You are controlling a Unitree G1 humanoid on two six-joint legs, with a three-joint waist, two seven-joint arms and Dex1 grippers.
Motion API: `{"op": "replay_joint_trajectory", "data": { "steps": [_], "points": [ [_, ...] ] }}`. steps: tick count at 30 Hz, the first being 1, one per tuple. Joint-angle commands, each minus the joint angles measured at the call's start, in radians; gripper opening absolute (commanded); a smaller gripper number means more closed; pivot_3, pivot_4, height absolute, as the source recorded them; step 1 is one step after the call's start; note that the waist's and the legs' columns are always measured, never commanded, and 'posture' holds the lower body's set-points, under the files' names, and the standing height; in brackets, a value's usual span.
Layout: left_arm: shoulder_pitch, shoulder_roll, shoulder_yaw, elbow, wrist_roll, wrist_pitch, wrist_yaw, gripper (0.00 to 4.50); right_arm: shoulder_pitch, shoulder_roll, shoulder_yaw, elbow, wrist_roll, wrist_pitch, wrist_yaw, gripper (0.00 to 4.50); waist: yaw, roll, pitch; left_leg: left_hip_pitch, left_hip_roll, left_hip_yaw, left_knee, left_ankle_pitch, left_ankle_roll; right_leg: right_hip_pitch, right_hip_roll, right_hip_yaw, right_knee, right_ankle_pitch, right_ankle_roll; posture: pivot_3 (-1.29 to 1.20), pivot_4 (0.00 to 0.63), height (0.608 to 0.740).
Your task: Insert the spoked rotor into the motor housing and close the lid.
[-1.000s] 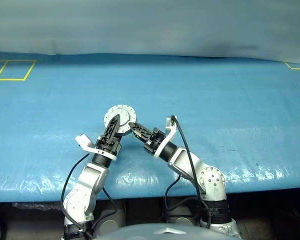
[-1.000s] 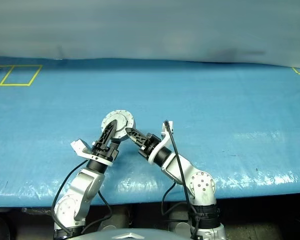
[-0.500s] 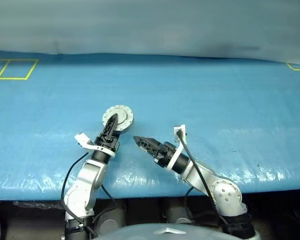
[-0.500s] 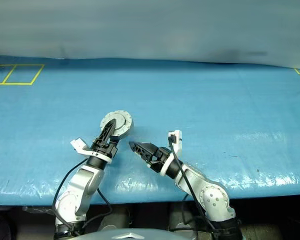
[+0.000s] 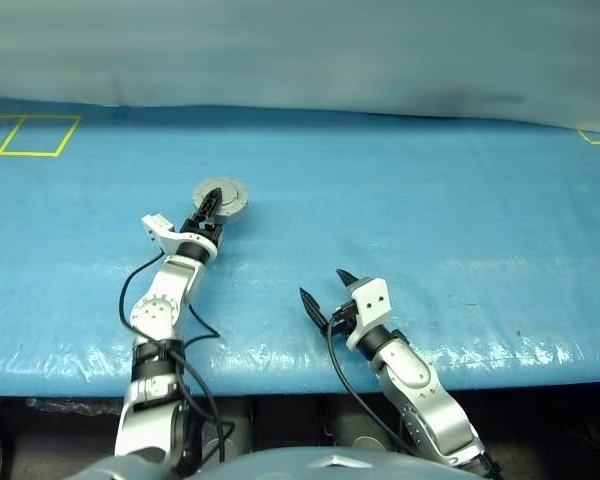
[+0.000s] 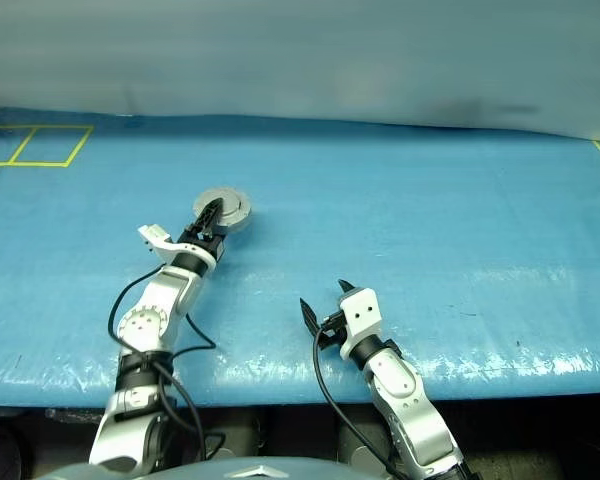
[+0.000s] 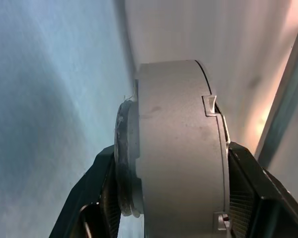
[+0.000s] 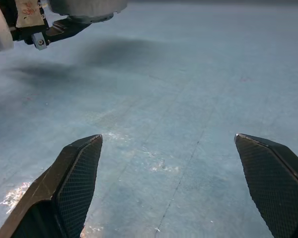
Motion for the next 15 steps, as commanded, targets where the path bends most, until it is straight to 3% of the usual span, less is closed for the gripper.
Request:
{"op": "replay_joint_trajectory", "data": {
  "steps": [1,8,15],
  "points": [
    [-0.173,0.053,0.053,0.179,0.079,-0.045,-0.08,2.41,0.002,0.02,-0.027,-0.006,-0.034,-0.039,-0.001,4.5,0.001,-0.001,0.001,0.0,0.0,0.0,0.0,0.0,0.0,0.0,0.0,0.0,0.0,0.0,0.0,0.0,0.15,0.74],
    [-0.478,0.144,0.08,0.65,0.311,-0.122,-0.189,2.41,0.018,0.061,-0.046,-0.013,-0.062,-0.024,0.003,4.5,-0.001,-0.003,0.002,-0.001,0.0,0.0,-0.001,0.0,0.0,0.0,0.0,0.0,-0.002,0.002,0.004,0.0,0.15,0.74],
    [-0.573,0.16,0.095,0.848,0.48,-0.137,-0.201,2.41,0.033,0.089,-0.054,-0.034,-0.08,-0.012,-0.002,4.5,-0.016,-0.004,0.002,0.0,0.0,0.0,-0.002,0.0,0.0,0.0,0.0,0.0,-0.002,0.005,0.008,0.0,0.15,0.74]
  ]
}}
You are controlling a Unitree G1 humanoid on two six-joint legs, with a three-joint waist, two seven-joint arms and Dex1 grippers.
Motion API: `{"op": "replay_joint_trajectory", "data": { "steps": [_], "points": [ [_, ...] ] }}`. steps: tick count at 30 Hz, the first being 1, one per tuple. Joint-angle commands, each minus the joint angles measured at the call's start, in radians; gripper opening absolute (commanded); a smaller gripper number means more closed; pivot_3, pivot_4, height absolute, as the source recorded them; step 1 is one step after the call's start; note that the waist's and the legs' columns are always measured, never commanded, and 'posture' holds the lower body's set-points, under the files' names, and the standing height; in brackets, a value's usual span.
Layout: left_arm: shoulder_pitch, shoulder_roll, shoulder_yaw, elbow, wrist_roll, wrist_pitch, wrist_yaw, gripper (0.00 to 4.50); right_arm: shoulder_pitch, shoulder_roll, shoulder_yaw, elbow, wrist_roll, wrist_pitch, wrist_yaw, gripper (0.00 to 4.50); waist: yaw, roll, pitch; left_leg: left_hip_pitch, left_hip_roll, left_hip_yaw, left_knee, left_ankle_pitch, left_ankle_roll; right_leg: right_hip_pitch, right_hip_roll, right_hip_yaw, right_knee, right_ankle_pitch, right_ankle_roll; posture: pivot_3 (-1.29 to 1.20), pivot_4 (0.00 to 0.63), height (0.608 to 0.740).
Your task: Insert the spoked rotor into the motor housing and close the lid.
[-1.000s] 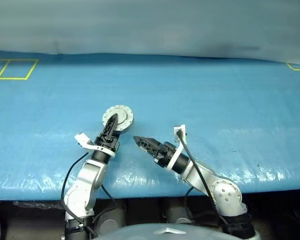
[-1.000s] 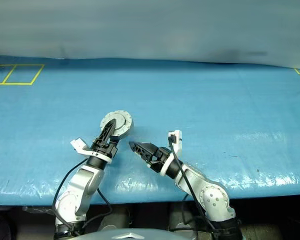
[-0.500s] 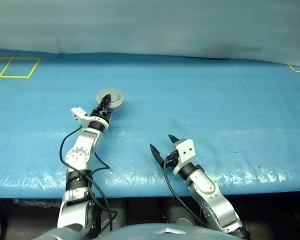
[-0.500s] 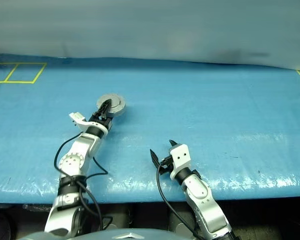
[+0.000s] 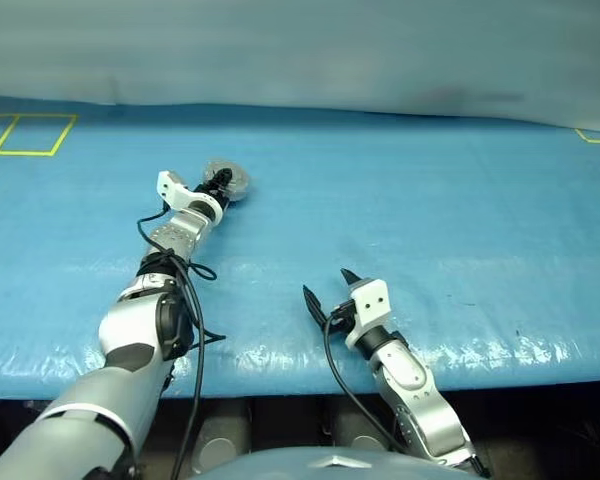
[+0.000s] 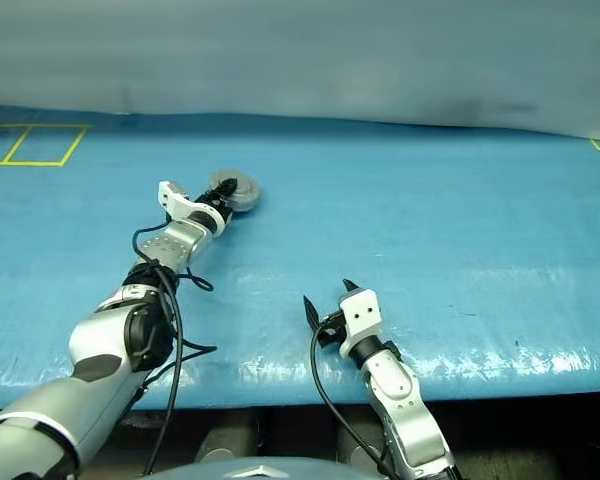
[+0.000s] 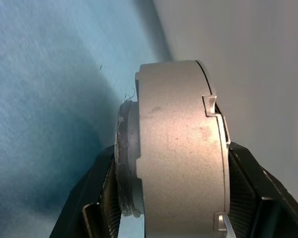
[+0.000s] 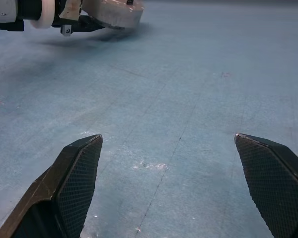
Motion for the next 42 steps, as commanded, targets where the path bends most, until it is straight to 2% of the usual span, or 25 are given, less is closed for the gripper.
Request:
{"op": "replay_joint_trajectory", "data": {
  "steps": [1,3,9,13,18,20,23,26,30,33,37,42],
  "points": [
    [-0.049,0.016,0.027,0.021,0.06,-0.013,-0.031,2.41,0.013,0.011,-0.014,-0.051,-0.008,-0.004,-0.001,4.5,-0.004,0.0,0.0,0.0,0.0,0.0,0.0,0.0,0.0,0.0,0.0,0.0,0.0,0.0,0.0,0.0,0.15,0.74],
    [-0.042,0.015,0.045,0.029,0.078,-0.007,-0.026,2.41,0.015,0.014,-0.011,-0.054,-0.013,0.002,0.004,4.5,-0.006,0.0,0.0,0.001,0.0,0.0,0.0,0.0,0.0,0.0,0.0,0.0,0.001,0.0,0.0,0.0,0.15,0.74],
    [0.044,0.028,0.081,-0.043,0.113,0.064,-0.023,4.41,0.01,0.024,-0.008,-0.061,0.006,0.033,0.031,4.5,-0.011,0.001,0.0,0.004,0.0,0.0,0.0,0.001,-0.001,0.003,0.0,0.0,0.002,0.0,0.0,0.0,0.15,0.74],
    [0.184,0.023,0.08,-0.217,0.122,0.161,0.024,4.46,-0.006,0.037,-0.024,-0.064,0.063,0.083,0.07,4.5,-0.028,0.002,-0.002,0.007,0.001,0.002,0.0,0.0,-0.001,0.005,0.0,0.002,0.004,0.0,0.0,0.0,0.15,0.74],
    [0.442,-0.033,0.059,-0.652,0.075,0.374,0.134,4.46,-0.04,0.028,-0.037,-0.055,0.073,0.108,0.108,4.5,-0.038,0.005,-0.006,0.018,0.002,0.008,-0.002,0.0,-0.001,0.01,-0.001,0.007,0.007,0.0,-0.002,0.0,0.15,0.74],
    [0.537,-0.056,0.057,-0.813,0.043,0.439,0.169,4.46,-0.05,0.027,-0.047,-0.052,0.077,0.113,0.119,4.5,-0.036,0.005,-0.009,0.023,0.003,0.008,-0.003,0.0,-0.001,0.014,-0.001,0.006,0.007,-0.003,-0.008,0.0,0.15,0.74],
    [0.688,-0.081,0.045,-1.049,-0.008,0.517,0.208,4.46,-0.063,0.027,-0.067,-0.048,0.104,0.133,0.135,4.5,-0.033,0.006,-0.012,0.023,0.003,0.008,-0.001,0.0,-0.001,0.015,-0.001,0.007,0.007,-0.004,-0.008,0.0,0.15,0.74],
    [0.819,-0.057,-0.025,-1.243,0.007,0.558,0.186,4.46,-0.069,0.025,-0.081,-0.055,0.118,0.144,0.146,4.5,-0.025,0.006,-0.013,0.023,0.002,0.008,-0.001,0.0,-0.001,0.015,-0.002,0.007,0.007,-0.004,-0.009,0.0,0.15,0.74],
    [0.983,0.015,-0.142,-1.481,0.094,0.478,0.082,4.46,-0.063,0.011,-0.103,-0.074,0.137,0.15,0.165,4.5,-0.022,0.007,-0.013,0.023,0.002,0.009,-0.001,-0.001,-0.002,0.014,-0.002,0.007,0.007,-0.004,-0.009,0.0,0.15,0.74],
    [1.067,0.07,-0.194,-1.577,0.207,0.378,0.03,4.46,-0.052,-0.002,-0.128,-0.086,0.147,0.154,0.167,4.5,-0.01,0.006,-0.013,0.02,0.002,0.008,-0.001,-0.001,-0.002,0.011,-0.002,0.006,0.006,-0.004,-0.009,0.0,0.15,0.74],
    [1.141,0.115,-0.281,-1.626,0.43,0.131,-0.028,4.46,-0.037,-0.016,-0.143,-0.098,0.127,0.126,0.161,4.5,-0.002,0.006,-0.013,0.013,0.003,0.009,-0.002,-0.001,-0.002,0.004,-0.002,0.007,0.007,-0.005,-0.01,0.0,0.15,0.74],
    [1.169,0.118,-0.344,-1.544,0.662,-0.204,-0.066,4.46,-0.001,-0.034,-0.134,-0.11,0.078,0.086,0.149,4.5,0.009,0.006,-0.013,0.007,0.002,0.009,-0.002,-0.001,-0.002,-0.001,-0.003,0.006,0.005,-0.004,-0.01,0.0,0.15,0.74]
  ]
}}
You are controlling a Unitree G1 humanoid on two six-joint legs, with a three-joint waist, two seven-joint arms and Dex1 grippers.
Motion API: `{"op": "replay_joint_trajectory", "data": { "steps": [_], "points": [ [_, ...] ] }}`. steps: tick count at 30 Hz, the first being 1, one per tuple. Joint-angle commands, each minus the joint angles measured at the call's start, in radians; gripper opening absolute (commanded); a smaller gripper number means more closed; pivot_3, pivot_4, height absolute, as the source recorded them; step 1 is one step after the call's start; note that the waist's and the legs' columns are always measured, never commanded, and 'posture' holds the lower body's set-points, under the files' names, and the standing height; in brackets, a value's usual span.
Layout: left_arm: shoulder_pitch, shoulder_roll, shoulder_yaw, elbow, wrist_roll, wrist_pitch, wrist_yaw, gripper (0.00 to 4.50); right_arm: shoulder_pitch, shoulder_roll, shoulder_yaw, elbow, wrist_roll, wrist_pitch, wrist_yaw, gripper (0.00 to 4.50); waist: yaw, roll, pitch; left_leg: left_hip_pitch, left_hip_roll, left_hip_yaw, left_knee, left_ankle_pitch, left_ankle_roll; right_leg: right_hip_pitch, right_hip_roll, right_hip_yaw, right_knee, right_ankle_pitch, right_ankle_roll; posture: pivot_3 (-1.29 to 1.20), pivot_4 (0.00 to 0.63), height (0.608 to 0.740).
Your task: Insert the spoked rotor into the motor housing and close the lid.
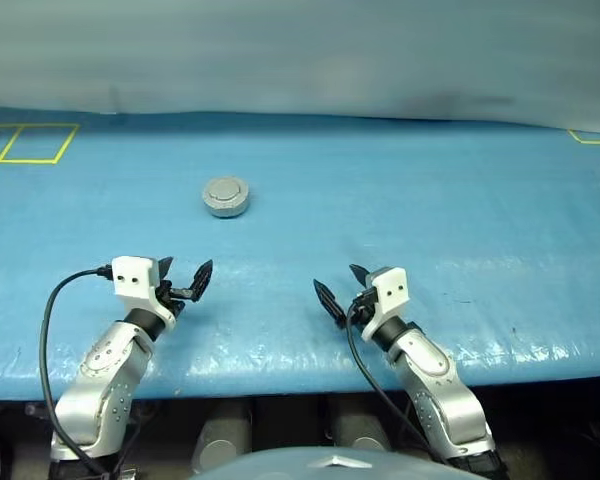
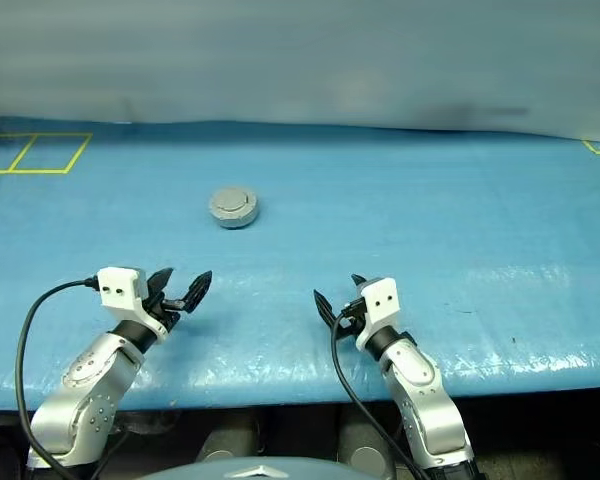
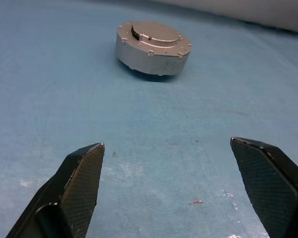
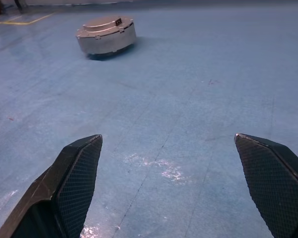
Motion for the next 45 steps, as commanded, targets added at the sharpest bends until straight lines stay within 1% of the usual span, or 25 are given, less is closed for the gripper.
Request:
{"op": "replay_joint_trajectory", "data": {
  "steps": [1,5,11,23,29,45],
  "points": [
    [0.012,0.002,-0.034,0.046,0.142,-0.251,-0.04,4.46,0.022,-0.007,0.001,-0.043,-0.041,-0.062,-0.011,4.5,0.003,0.0,0.0,0.0,0.0,0.0,0.0,0.0,0.0,0.0,0.0,0.0,0.0,0.0,0.0,0.0,0.15,0.74],
    [0.028,0.003,-0.053,0.101,0.185,-0.335,-0.077,4.46,0.044,-0.007,-0.011,-0.037,-0.054,-0.1,-0.014,4.5,0.001,0.0,0.0,0.0,0.0,0.0,-0.001,0.0,0.0,-0.001,0.0,0.0,-0.001,0.0,0.0,0.0,0.15,0.74],
    [0.051,0.012,-0.067,0.119,0.168,-0.325,-0.148,4.46,0.062,0.012,-0.022,-0.028,-0.051,-0.132,-0.024,4.5,-0.001,0.0,0.0,-0.001,0.0,0.0,0.0,0.0,0.0,-0.001,0.0,-0.001,-0.001,0.0,0.0,0.0,0.15,0.74],
    [0.069,-0.019,-0.081,0.122,0.172,-0.295,-0.151,4.46,0.06,0.011,-0.016,-0.029,-0.062,-0.107,-0.017,4.5,-0.001,0.0,0.0,-0.001,0.001,0.0,0.0,0.0,0.0,-0.001,0.0,-0.001,-0.001,0.0,0.0,0.0,0.15,0.74],
    [0.041,-0.019,-0.068,0.137,0.167,-0.286,-0.155,4.46,0.065,0.026,-0.014,-0.031,-0.059,-0.116,-0.023,4.5,-0.001,0.0,0.0,-0.001,0.001,0.0,0.0,0.0,0.0,0.0,0.0,-0.001,0.0,0.0,0.0,0.0,0.15,0.74],
    [0.029,-0.042,-0.065,0.15,0.171,-0.293,-0.151,4.46,0.051,0.036,-0.012,-0.022,-0.063,-0.128,-0.014,4.5,-0.001,0.0,0.0,-0.001,0.001,-0.001,0.001,0.0,0.001,0.0,0.0,-0.002,0.0,0.0,0.0,0.0,0.15,0.74]
  ]
}}
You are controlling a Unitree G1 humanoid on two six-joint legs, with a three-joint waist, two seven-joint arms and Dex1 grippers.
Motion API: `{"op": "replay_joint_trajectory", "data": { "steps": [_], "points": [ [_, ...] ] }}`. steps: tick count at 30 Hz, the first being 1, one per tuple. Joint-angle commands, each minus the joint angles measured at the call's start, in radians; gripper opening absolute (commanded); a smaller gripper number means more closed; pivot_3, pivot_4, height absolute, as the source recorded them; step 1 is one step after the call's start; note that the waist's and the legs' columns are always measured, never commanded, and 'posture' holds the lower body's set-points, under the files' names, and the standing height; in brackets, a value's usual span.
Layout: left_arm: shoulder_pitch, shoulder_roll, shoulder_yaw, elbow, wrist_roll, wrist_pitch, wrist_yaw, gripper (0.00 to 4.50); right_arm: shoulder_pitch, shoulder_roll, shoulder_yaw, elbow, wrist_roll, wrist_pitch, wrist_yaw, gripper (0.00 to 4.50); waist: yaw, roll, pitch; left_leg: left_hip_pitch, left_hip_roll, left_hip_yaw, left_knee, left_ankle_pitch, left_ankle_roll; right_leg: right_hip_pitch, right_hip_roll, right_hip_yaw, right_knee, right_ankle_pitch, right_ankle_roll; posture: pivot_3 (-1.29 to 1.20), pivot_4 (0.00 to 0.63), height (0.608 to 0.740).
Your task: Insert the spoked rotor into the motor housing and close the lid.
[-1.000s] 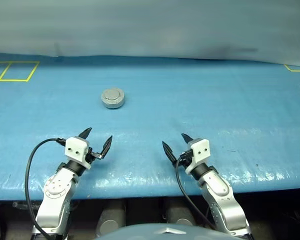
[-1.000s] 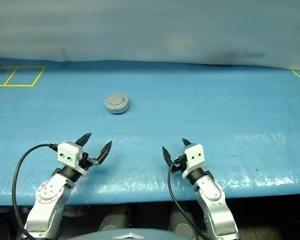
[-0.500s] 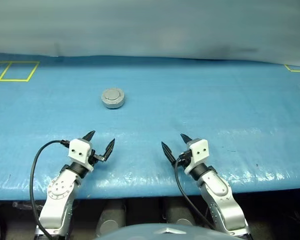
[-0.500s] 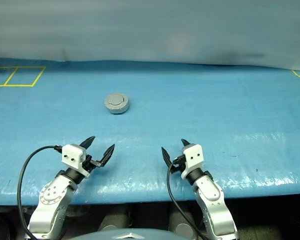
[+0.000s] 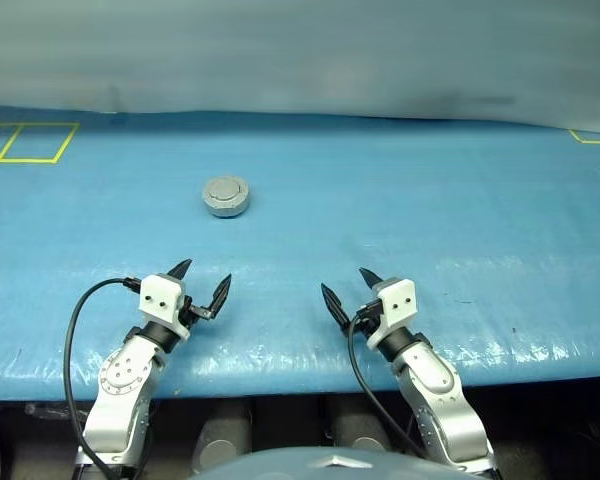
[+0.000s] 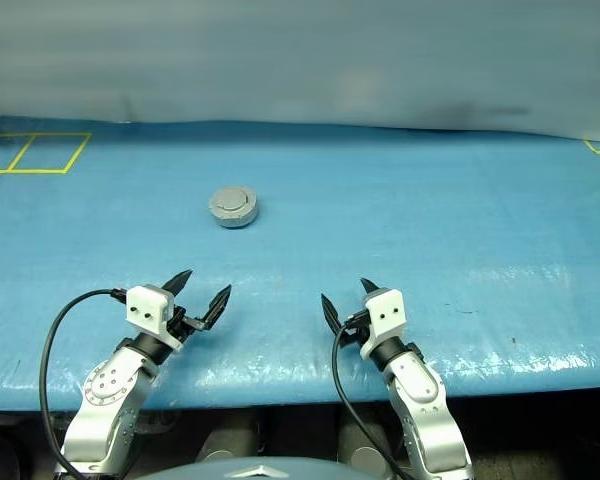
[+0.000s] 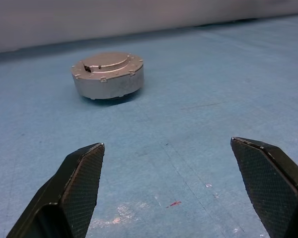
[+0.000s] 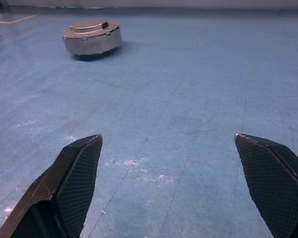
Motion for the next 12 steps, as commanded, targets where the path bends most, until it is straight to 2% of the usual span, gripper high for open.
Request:
{"op": "replay_joint_trajectory", "data": {
  "steps": [1,12],
  "points": [
    [-0.014,0.0,0.014,-0.004,-0.006,-0.015,0.002,4.46,-0.019,0.002,-0.001,-0.021,0.006,-0.023,0.005,4.5,0.0,0.0,0.0,0.0,0.0,0.0,0.0,0.0,0.0,0.0,0.0,0.0,0.0,0.0,0.0,0.0,0.15,0.74],
    [-0.029,0.005,0.017,-0.008,-0.006,-0.009,0.009,4.46,-0.033,0.009,-0.001,-0.013,-0.002,-0.025,-0.001,4.5,0.0,0.0,0.0,0.0,0.0,0.0,0.0,0.0,0.0,0.0,0.0,0.0,0.0,0.0,0.0,0.0,0.15,0.74]
  ]
}}
